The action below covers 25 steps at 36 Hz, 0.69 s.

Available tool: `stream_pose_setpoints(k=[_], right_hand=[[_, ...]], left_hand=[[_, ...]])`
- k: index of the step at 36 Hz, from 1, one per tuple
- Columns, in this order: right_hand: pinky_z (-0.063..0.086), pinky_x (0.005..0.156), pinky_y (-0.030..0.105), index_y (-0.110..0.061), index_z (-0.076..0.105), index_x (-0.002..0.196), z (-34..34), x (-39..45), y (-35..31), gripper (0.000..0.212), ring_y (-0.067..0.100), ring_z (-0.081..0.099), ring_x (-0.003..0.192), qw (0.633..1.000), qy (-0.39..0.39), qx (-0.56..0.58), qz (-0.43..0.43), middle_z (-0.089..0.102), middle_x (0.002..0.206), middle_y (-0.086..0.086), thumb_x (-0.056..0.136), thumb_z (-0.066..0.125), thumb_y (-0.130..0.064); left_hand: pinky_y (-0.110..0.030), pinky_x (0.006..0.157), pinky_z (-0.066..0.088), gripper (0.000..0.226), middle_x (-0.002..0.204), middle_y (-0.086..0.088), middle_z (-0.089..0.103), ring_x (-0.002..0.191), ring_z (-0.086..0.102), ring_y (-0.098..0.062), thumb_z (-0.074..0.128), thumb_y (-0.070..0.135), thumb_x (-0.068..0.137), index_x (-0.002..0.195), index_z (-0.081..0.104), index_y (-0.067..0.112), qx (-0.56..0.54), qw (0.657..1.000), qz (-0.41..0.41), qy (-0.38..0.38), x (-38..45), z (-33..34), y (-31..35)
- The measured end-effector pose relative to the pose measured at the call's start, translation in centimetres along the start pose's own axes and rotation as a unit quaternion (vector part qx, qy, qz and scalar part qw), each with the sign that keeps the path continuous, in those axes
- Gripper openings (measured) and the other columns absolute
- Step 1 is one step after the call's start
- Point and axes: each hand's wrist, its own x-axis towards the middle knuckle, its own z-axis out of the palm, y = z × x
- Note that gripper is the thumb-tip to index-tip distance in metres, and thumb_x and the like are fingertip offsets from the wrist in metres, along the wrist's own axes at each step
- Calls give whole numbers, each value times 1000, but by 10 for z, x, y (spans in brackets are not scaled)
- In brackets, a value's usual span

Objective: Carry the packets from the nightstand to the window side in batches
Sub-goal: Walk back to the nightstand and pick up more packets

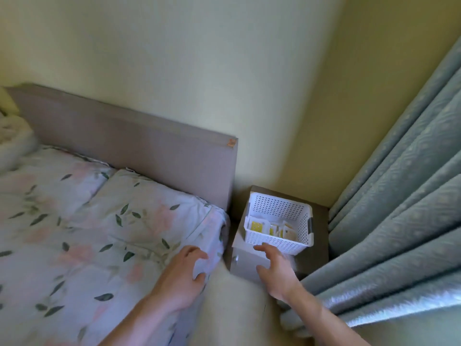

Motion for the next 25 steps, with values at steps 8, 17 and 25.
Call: stream_pose_setpoints(k=[8,17,25], right_hand=[[36,106,19,-32,46,145,50,-111,-66,56,11,49,133,996,-31,1,-84,52,140,-10,93,62,-20],[41,111,25,-41,40,146,169,-244,-122,57,11,47,135,987,-45,-9,-155,46,149,-15,95,62,-29],[43,110,32,-41,42,145,280,-385,-184,54,10,46,133,978,-72,9,-194,46,145,-13,96,62,-30]], left_hand=[[-22,108,34,42,141,17,35,133,39,-6,58,31,96,137,48,30,6,998,-23,66,-143,-28,-41],[-24,106,38,39,139,25,29,132,39,-2,57,40,96,133,45,36,25,995,-23,96,-317,-48,-135],[-23,107,35,45,146,23,27,134,39,-6,58,41,96,138,45,35,47,993,-51,99,-496,-68,-216]])
